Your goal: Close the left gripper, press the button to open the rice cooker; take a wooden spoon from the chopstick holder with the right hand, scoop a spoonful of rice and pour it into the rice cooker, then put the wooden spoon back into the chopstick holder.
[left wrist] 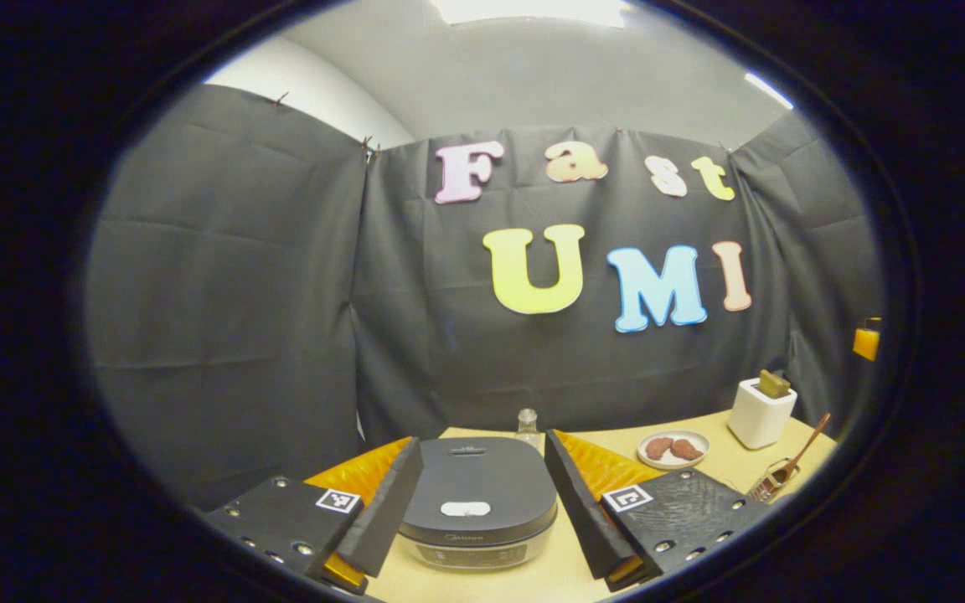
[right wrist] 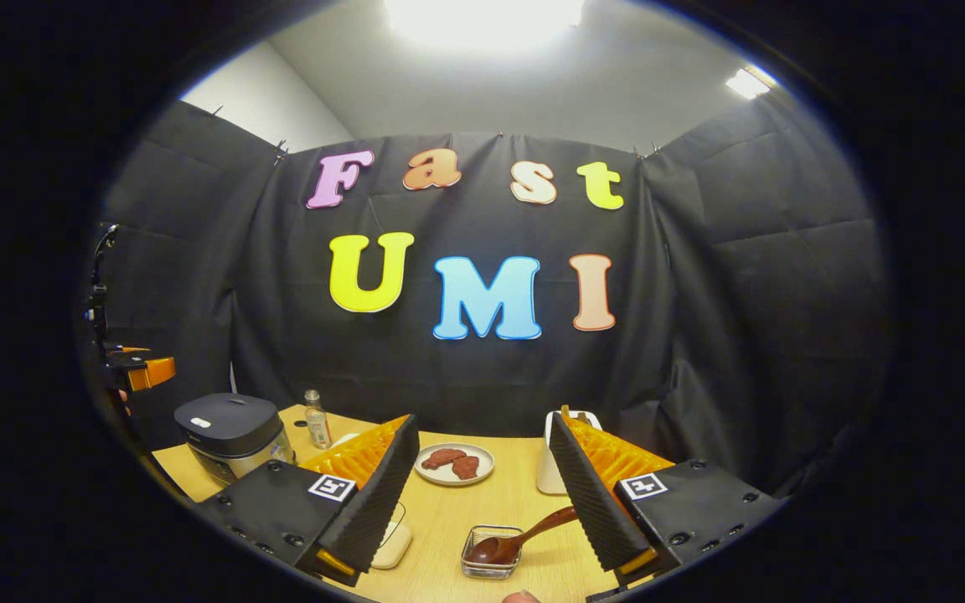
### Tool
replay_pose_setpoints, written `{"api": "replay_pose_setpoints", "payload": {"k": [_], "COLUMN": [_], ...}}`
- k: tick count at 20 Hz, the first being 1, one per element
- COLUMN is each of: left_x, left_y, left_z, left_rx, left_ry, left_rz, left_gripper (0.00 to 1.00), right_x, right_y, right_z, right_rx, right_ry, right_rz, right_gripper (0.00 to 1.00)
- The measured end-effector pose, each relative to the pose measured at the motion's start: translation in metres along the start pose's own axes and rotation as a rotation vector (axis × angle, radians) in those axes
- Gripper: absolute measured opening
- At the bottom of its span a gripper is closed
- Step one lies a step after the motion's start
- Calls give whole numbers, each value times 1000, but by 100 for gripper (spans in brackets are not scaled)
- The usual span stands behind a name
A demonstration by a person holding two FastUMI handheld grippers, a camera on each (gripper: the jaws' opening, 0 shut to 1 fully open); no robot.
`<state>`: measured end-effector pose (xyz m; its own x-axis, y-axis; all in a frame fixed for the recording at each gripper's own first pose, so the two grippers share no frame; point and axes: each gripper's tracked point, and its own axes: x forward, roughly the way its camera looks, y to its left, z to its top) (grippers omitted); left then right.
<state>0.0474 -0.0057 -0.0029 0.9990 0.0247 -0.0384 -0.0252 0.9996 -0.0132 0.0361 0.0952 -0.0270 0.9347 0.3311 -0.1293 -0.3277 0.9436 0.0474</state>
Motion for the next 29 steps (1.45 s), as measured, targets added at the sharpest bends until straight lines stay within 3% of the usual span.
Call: {"api": "replay_pose_setpoints", "payload": {"k": [1,9,10,11,12,14,15,19,28,29], "left_x": [-12,-75,-78,-79,-79,-83,-85,-89,-92,-92], "left_y": [-6,-33,-32,-29,-25,-19,-17,-5,16,18], "left_z": [5,29,29,29,32,37,38,37,40,40], "left_rx": [11,3,8,14,13,-4,-10,-3,-16,-9], "left_ry": [-10,-68,-71,-74,-82,-93,-96,-104,-105,-103], "left_rz": [-5,-79,-90,-88,-86,-91,-90,-83,-64,-61], "left_gripper": [89,89,89,89,89,89,89,89,89,89], "right_x": [-2,-30,-33,-35,-38,-42,-43,-46,-49,-48], "right_y": [-2,3,6,8,12,16,17,24,39,40], "right_z": [3,14,16,17,17,19,21,20,30,30], "right_rx": [-1,39,38,41,47,59,64,71,60,65], "right_ry": [-19,-60,-67,-70,-67,-68,-69,-59,-76,-78], "right_rz": [4,-12,-14,-15,-12,-18,-20,-24,-5,-4], "right_gripper": [99,98,94,98,94,94,98,100,98,94]}}
